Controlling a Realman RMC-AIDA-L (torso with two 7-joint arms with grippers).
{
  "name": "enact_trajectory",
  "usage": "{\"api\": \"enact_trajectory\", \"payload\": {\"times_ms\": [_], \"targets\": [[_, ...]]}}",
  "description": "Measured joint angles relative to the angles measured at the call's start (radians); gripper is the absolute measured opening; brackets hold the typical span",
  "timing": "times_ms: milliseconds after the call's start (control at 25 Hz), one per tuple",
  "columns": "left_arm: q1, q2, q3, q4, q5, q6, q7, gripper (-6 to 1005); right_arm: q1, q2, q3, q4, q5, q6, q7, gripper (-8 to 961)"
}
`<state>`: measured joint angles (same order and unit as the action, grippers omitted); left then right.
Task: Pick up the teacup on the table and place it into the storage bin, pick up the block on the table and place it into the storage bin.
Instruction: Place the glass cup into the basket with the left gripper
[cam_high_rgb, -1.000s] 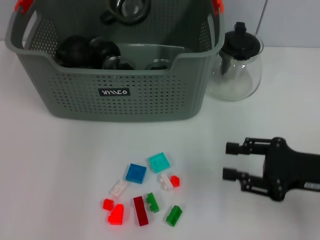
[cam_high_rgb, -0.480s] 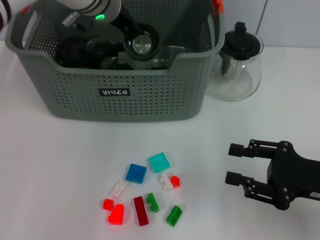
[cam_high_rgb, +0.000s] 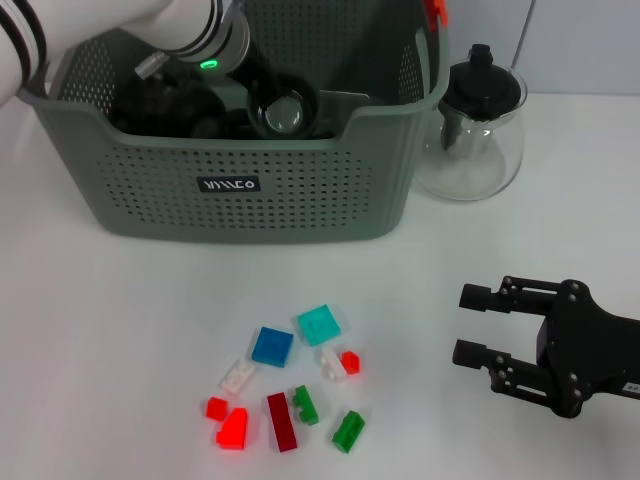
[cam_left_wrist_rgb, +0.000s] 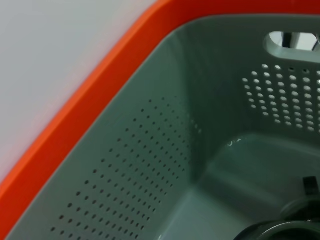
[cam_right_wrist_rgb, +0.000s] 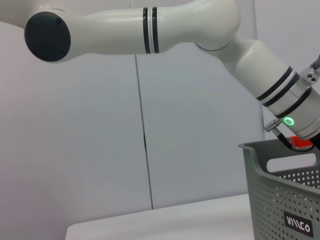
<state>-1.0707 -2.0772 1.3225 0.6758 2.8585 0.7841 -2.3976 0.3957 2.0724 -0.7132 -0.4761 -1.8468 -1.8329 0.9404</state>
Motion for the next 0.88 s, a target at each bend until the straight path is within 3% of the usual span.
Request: {"api": "enact_trajectory", "payload": {"times_ms": [480, 640, 760, 880], "targets": [[0.007, -0.009, 0.025, -0.033, 0.001, -0.067, 0.002, 130, 0.002, -0.001, 0.013, 0.011, -0.001, 0.006, 0.000, 557], [0.012, -0.010, 0.017, -0.011, 0.001, -0.072, -0.003, 303, 0.003, -0.002, 0.015, 0.011, -0.001, 0.008, 0.000, 557], [0.050, -0.013, -0.021, 0.095, -0.004, -0.031, -0.008, 388, 0.002, -0.002, 0.022, 0.011, 0.000, 0.008, 0.001, 556], [0.130, -0.037, -0.118, 0.293, -0.059, 0.020, 0.002, 451, 0.001, -0.002, 0.034, 0.011, 0.000, 0.008, 0.002, 556]]}}
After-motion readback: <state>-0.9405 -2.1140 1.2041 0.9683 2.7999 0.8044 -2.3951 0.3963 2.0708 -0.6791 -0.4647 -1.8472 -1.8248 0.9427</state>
